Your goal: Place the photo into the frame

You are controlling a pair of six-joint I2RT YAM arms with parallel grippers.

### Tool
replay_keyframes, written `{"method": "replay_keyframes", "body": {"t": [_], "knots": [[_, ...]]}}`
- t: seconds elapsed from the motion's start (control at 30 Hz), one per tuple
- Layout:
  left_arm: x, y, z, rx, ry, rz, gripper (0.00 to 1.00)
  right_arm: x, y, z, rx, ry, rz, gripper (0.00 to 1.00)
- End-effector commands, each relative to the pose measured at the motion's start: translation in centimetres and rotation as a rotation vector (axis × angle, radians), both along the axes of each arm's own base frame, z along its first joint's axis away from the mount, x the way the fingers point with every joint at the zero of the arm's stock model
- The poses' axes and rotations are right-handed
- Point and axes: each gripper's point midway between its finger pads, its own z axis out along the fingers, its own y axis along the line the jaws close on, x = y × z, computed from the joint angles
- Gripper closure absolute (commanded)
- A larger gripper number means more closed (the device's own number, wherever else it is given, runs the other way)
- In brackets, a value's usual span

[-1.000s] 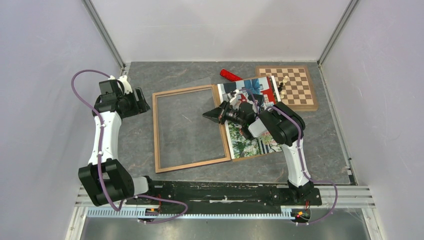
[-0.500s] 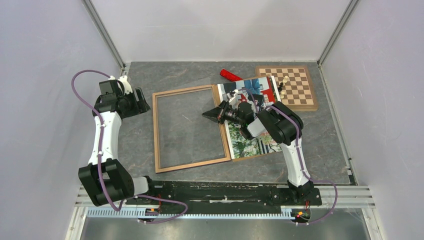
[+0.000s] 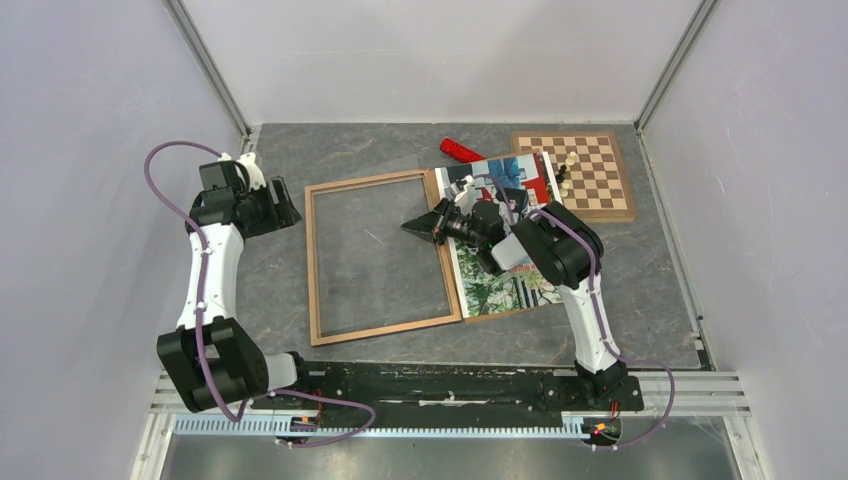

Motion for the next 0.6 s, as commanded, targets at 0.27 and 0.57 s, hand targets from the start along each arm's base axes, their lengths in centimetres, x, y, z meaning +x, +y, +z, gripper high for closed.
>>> {"method": "replay_keyframes", "body": {"t": [0.27,0.57], "knots": [[0.44,-0.08,1.14,0.012,-0.064,-0.026,0.20,0.58,0.77,0.08,-0.017,-0.053,0.041,1.00],[0.44,-0.09,1.12,0.012,-0.067,-0.026,0.21,0.57,0.56,0.09,-0.025,-0.055,0.034,1.00]]}}
